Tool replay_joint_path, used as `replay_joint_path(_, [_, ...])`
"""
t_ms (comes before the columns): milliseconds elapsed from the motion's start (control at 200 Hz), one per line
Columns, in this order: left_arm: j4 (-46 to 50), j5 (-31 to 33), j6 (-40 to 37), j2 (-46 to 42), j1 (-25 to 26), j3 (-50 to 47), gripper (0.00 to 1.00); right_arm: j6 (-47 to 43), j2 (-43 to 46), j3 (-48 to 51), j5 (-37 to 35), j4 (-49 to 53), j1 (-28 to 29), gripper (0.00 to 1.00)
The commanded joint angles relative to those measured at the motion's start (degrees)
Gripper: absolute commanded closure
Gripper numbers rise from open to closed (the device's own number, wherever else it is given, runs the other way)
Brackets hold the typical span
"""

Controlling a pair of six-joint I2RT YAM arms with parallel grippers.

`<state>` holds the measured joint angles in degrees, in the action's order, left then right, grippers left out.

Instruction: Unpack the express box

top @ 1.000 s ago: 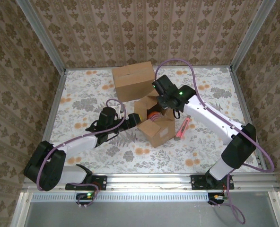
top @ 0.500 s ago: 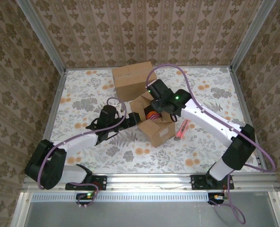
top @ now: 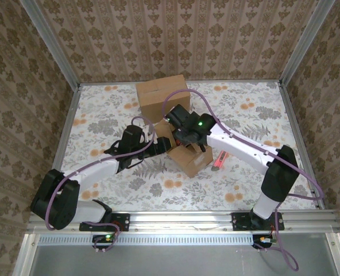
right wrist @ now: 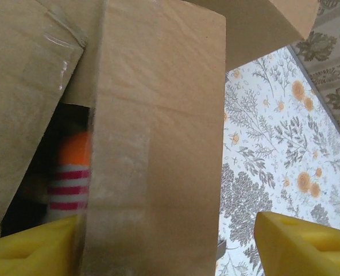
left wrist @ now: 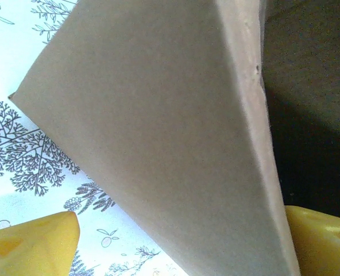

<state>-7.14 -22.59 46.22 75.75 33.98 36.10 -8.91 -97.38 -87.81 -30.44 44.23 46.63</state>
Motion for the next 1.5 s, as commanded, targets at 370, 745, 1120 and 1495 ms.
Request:
replay_joint_path(370, [20.71, 1.04, -8.89, -7.12, 0.04, 6.87, 0.00, -0.52, -3.21, -3.75, -6.06, -3.14, 0.30, 0.27])
replay_joint_path(745, [22.00, 1.47, -9.29, -14.67, -3.39, 6.50, 0.00, 0.62, -3.50, -4.01, -5.28, -3.01, 0.26, 0.31])
replay_joint_path(1120, [6.91, -4.81, -5.40, -10.31, -11.10, 3.34, 0.00, 1.97, -2.77, -4.33, -4.13, -2.04, 0.27, 0.31])
replay_joint_path(1495, [-0.34, -5.80, -5.04, -3.30, -11.90, 4.48, 0.00, 3.01, -2.39, -3.46, -3.40, -1.72, 0.41, 0.32])
